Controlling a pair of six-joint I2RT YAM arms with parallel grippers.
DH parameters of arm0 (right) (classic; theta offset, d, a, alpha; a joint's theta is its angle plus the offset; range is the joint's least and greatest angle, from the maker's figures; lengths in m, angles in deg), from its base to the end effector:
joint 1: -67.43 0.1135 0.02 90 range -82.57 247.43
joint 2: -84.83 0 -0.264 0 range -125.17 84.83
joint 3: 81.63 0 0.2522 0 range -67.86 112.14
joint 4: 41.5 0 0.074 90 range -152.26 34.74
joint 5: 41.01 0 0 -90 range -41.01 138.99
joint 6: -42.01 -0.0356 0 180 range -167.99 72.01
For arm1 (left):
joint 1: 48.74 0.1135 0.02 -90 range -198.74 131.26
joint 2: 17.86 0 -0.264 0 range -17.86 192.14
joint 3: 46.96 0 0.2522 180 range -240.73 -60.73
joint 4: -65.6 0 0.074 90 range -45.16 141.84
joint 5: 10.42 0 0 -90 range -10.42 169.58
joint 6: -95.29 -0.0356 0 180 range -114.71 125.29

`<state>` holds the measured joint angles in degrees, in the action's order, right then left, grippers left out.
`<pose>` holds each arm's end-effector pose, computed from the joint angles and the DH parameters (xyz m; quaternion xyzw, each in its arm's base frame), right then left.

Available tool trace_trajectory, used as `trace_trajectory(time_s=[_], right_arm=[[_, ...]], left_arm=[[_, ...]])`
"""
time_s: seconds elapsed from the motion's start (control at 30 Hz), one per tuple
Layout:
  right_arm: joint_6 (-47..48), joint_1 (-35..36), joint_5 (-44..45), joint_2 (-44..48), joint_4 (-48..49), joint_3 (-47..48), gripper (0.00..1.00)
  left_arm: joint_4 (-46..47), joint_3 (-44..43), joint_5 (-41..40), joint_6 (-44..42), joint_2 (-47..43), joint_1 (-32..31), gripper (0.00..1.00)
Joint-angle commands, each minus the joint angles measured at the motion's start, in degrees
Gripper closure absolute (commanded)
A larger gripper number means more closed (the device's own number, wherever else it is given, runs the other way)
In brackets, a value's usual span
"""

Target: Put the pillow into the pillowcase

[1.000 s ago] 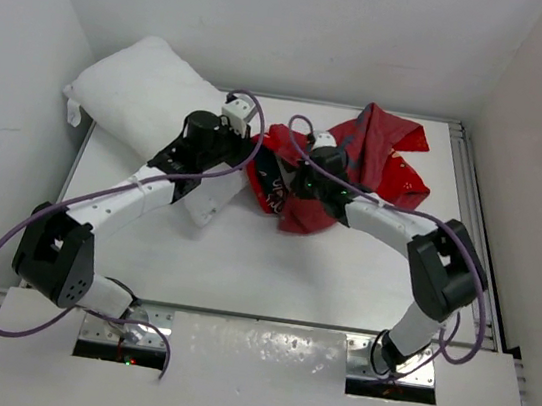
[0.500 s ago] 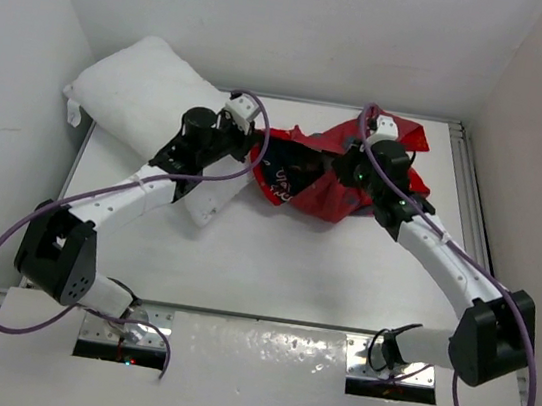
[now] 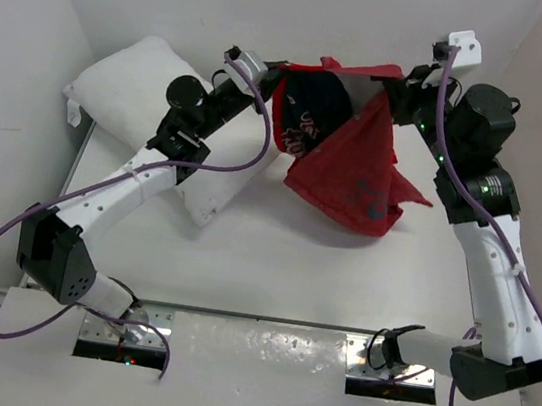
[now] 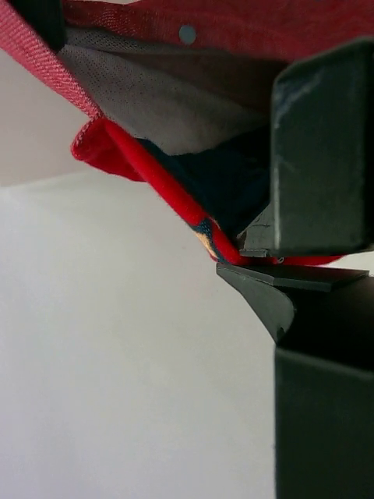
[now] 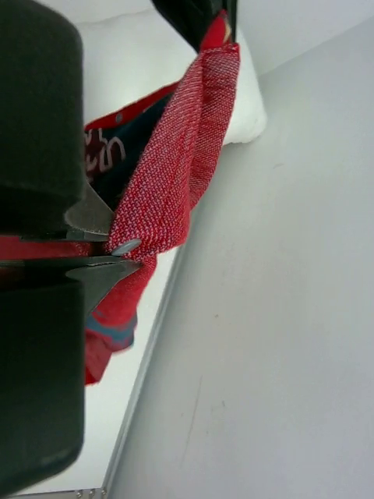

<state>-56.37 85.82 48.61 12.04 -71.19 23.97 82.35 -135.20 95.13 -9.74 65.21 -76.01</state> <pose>0.2498 0.0833 0.5083 -0.0624 0.6848 0.1703 0.7058 0.2977 -0.1642 0.4387 0.3047 0.4768 -0.1628 0.8083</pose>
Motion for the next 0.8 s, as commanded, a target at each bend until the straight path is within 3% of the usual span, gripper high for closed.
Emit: trace_trajectory(time_s=[0.0,0.17,0.4,0.47,0.5,0.6,0.63,0.7,0.73,0.77], right_arm=[[2.9,-3.9,1.6,1.7,-3.1,-1.4,1.0],[1.1,-8.3,-14.3,-5.5,-14.8,-1.4,1.0],[-5.3,-10.5,-15.3,-21.0,-18.8,-2.1,1.0],[-7.7,-10.6,-17.3,-25.2,-17.3,-1.6,1.0],[-9.9,-10.9,-19.6,-26.5,-16.7,-0.8,1.0],[-14.1,-12.3,-22.1,-30.7,-14.5,0.9,1.0],[-15.1,-12.9,-22.4,-31.5,-14.1,1.5,1.0],[-17.8,-14.5,-22.6,-33.7,-13.7,3.1,1.0],[-18.7,-15.0,-22.6,-34.3,-13.2,3.4,1.0],[-20.0,-15.6,-22.6,-35.0,-12.8,4.1,1.0]], left_arm=[[-6.3,1.1,-1.1,0.3,-0.1,1.6,1.0],[-18.5,1.3,-1.9,4.3,3.0,1.7,1.0],[-26.5,0.6,-13.2,4.5,10.8,3.0,1.0],[-26.7,0.4,-13.8,3.0,12.3,3.0,0.83],[-26.5,-0.1,-13.7,1.6,12.5,3.0,0.65],[-26.2,-3.4,-12.5,-0.6,12.3,3.0,0.4],[-26.2,-4.5,-12.1,-2.7,12.3,3.0,0.27],[-27.1,-6.8,-11.8,-5.3,12.1,3.0,0.19],[-27.9,-9.2,-11.6,-8.7,12.0,2.9,0.03],[-30.3,-10.4,-11.0,-10.9,11.8,3.0,0.0]])
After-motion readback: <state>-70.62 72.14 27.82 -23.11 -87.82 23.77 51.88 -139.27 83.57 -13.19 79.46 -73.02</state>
